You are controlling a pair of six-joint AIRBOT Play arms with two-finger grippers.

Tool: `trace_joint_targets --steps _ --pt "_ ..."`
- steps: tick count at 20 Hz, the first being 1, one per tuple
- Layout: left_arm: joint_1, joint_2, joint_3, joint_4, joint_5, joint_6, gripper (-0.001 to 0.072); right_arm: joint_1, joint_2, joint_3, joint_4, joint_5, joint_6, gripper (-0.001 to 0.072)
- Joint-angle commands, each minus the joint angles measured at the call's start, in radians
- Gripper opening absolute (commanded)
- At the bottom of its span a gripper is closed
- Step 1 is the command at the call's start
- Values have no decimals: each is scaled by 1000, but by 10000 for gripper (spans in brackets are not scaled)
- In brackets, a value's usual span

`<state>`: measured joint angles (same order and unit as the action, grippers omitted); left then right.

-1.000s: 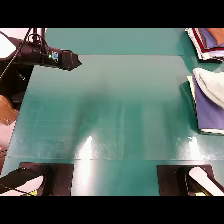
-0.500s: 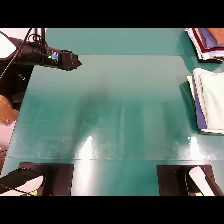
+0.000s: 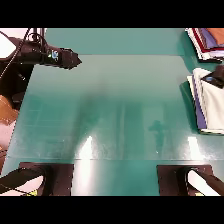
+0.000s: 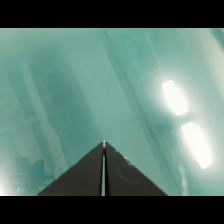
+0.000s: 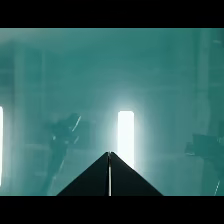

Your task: Fold the shirts.

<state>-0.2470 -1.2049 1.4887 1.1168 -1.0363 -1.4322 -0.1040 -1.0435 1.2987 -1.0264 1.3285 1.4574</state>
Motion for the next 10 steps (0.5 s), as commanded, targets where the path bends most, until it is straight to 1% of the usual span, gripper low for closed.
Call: trace_joint_targets --steps 1,4,10 --pt "-1 0 0 0 12 0 26 167 -71 66 4 0 -23 18" --pt "-1 0 0 0 12 0 26 203 -100 91 5 0 -23 18" --pt "-1 0 0 0 12 0 26 206 -99 90 5 0 -23 18"
